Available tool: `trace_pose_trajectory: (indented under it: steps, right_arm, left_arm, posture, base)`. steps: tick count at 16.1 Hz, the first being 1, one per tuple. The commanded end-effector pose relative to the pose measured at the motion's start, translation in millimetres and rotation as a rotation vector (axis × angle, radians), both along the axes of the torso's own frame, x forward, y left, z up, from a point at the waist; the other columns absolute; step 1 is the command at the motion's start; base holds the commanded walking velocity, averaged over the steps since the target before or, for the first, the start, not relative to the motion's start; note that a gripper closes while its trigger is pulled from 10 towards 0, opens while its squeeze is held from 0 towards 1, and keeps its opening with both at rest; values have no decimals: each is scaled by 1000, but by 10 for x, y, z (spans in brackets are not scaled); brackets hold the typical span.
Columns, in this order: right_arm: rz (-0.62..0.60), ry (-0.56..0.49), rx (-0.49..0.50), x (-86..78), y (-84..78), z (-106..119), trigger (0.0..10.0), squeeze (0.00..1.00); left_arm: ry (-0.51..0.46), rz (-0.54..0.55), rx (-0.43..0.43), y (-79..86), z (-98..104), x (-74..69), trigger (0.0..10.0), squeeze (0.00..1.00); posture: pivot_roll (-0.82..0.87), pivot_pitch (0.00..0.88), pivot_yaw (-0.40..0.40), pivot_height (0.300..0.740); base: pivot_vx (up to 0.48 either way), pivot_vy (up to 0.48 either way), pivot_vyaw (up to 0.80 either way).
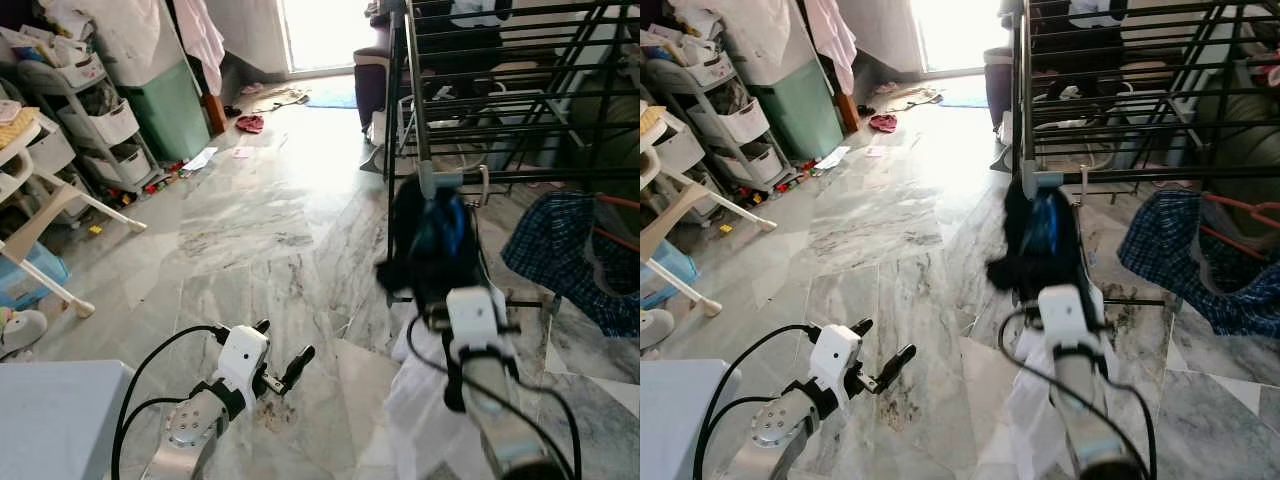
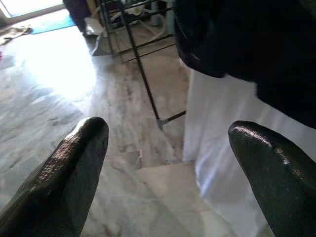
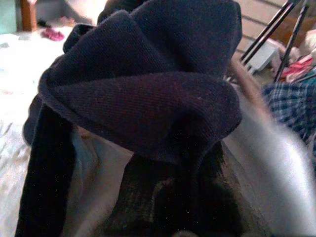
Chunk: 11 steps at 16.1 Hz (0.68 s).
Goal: Hang hanger
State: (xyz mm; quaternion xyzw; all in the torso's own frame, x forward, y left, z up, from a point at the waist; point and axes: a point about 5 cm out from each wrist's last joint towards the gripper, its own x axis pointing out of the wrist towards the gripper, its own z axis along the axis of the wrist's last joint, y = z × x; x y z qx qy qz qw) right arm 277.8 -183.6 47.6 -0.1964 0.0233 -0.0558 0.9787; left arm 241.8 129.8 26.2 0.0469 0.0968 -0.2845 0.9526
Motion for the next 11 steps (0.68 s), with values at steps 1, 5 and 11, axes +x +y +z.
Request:
trace_pose_trajectory:
  steps: [1, 5, 11]
  right_arm:
    - [30, -15, 7, -2, 76, 36, 10000, 0]
    - [132, 157, 84, -155, 184, -223, 10000, 0]
    - [405, 270, 92, -246, 305, -267, 10000, 0]
  left_arm:
    - [6, 49, 35, 80, -9, 29, 10000, 0]
    - [28, 107, 45, 86, -24, 82, 10000, 0]
    - [58, 132, 93, 252, -97, -26, 10000, 0]
  posture:
    - [-124, 0, 145, 740]
    - [-133, 0, 143, 740]
    - [-141, 0, 137, 740]
  base:
    - [0, 0, 0]
    - [0, 0, 0]
    - [0, 0, 0]
